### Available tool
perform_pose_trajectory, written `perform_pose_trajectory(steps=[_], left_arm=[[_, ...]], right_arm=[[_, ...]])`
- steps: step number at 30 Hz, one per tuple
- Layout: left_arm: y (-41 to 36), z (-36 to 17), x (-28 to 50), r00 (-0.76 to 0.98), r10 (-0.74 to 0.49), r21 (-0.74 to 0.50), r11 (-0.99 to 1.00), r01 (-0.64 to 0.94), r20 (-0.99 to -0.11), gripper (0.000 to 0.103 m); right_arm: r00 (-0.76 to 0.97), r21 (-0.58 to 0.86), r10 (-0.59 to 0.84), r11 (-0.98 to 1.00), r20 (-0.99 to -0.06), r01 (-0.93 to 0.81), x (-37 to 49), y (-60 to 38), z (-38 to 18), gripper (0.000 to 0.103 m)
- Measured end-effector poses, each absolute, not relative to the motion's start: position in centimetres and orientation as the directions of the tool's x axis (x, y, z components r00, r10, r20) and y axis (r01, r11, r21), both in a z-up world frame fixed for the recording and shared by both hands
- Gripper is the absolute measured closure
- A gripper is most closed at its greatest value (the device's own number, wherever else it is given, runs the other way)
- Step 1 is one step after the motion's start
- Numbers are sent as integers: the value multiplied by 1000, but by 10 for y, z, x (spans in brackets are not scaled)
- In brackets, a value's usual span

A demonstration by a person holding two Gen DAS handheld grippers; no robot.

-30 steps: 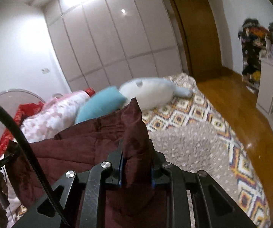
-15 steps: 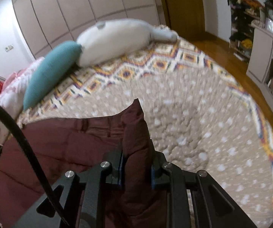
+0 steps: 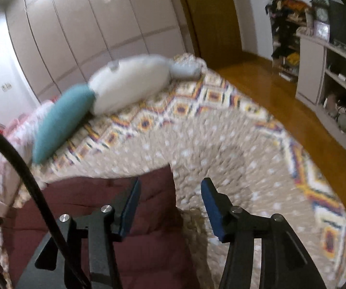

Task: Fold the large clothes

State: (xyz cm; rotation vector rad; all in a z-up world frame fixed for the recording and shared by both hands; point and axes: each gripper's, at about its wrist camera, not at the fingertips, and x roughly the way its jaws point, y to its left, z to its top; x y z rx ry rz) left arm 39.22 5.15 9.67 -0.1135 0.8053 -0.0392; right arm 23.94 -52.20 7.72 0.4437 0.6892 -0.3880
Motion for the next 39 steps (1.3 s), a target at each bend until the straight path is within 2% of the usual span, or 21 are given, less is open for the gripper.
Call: perform_pose_trajectory(steps=[3,6,8,9,10,13,17,21,24,27,30,35,39], left_arm=[[66,127,344,743,-37,-74,997,-17,-669,31],[82,142,293,771,-40,-59,998,3,-635,29],[92,143,264,778,-32,-56,998,-4,-628,28],[98,140,242,779,-26,-50,999,-7,-627,28],[103,136,225,779,-28,-48,999,-3,-627,28],[114,121,179,777,-35,-36,999,16,-629,28],[114,95,136,770,23,45,999,7,-638,25],[113,74,114,769,90,131,991,-8,-633,25],[111,63,107,771,101,157,988,-2,-629,25],[111,57,109,758,77,143,990,21,-647,25],[111,50,116,742,73,128,992,18,-666,25],[111,36,128,705,47,84,996,18,-708,25],[114,24,139,669,36,59,998,11,-743,25]], right_arm=[[766,312,-154,850,-624,425,212,-507,118,47],[805,361,-26,885,-593,294,200,-473,141,47],[798,418,108,888,-593,190,203,-447,141,53],[784,458,184,878,-593,140,206,-430,135,64],[763,489,249,867,-596,99,211,-413,128,70],[709,524,347,851,-614,38,230,-372,98,70],[644,560,371,821,-669,109,262,-349,48,70],[568,422,240,881,-787,213,285,-345,14,75],[584,325,159,926,-796,191,287,-328,28,74],[640,312,172,944,-749,112,285,-301,57,74],[662,341,257,940,-704,-2,288,-260,78,74],[523,553,571,806,-633,-211,312,-189,70,74],[455,549,576,810,-679,-206,347,-161,31,74]])
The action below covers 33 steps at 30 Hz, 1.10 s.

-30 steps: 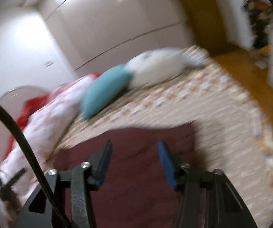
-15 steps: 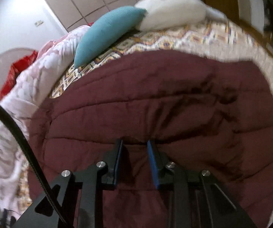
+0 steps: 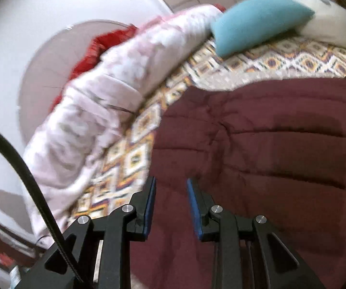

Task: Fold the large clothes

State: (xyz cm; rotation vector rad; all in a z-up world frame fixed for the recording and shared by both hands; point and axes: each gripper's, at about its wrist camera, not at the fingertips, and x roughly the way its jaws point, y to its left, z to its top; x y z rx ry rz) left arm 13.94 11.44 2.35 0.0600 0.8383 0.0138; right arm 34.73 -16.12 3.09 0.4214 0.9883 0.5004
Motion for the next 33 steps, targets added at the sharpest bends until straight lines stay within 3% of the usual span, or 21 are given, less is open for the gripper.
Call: perform_pose_trajectory(steps=[5,10,14,21,26,33], left_arm=[[120,8,152,643,43,54,999,-2,-765,25],[122,-3,158,627,58,66,998,-11,-777,25],[124,-5,157,631,67,72,997,-18,-773,25],[124,0,151,636,52,47,999,-24,-770,25],[116,11,140,664,45,46,999,-17,-747,25],[106,34,116,727,47,43,999,-24,-685,25]], right_arm=[[467,671,609,740,-641,-44,402,-184,-13,75],[524,652,552,758,-649,9,429,-193,-19,75],[556,624,508,781,-657,23,434,-204,-5,75],[615,675,538,737,-577,-12,385,-251,28,71],[659,666,463,742,-593,78,360,-313,26,70],[724,595,249,758,-644,268,316,-399,39,70]])
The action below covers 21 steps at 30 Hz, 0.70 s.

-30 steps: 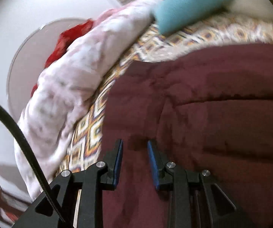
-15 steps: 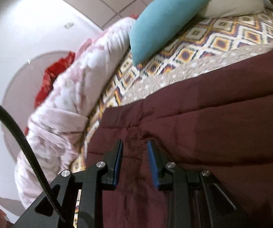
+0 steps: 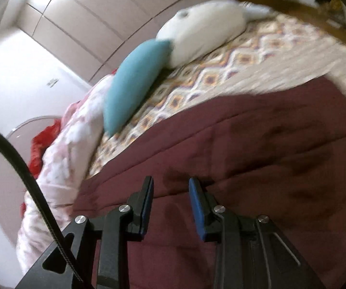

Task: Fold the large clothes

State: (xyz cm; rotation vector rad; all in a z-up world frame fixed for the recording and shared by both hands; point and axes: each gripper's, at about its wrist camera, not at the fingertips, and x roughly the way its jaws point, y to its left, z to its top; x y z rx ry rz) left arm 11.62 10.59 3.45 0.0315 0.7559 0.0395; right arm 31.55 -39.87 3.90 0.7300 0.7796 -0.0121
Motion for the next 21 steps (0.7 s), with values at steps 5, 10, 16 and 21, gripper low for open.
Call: perform_pose_trajectory(steps=[5,10,16,21], left_arm=[[101,64,86,805,112,75,994,-83,-582,17],[91,100,45,869,150,99,988,-117,-471,10],[81,127,6,887,90,69,995,-66,-452,10],[74,140,-28,903,80,73,996,-54,-423,10]], right_arm=[[734,469,183,860,-654,204,240,-394,87,59],[735,335,162,937,-658,93,137,-361,113,47],[725,230,129,972,-676,42,22,-323,114,44],[733,185,78,981,-675,66,-34,-312,104,44]])
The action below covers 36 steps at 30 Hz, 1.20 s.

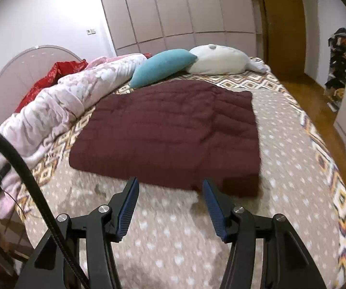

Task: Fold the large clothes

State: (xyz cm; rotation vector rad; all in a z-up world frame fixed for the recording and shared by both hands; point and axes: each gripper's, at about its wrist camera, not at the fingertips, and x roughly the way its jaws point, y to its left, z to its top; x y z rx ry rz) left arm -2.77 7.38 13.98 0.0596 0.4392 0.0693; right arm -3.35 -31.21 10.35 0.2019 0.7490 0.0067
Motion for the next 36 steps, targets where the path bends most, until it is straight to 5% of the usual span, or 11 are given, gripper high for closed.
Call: perform_pose_trajectory(steps=[28,36], left_arm=[[38,200,-149,966,-18,77,996,39,-257,5],[39,217,-195,997,9,61,998,-4,-75,0]], right_arm=[[763,253,62,958,-643,136,-153,-280,87,38],[796,225,30,965,-605,135,-172,-272,98,38]])
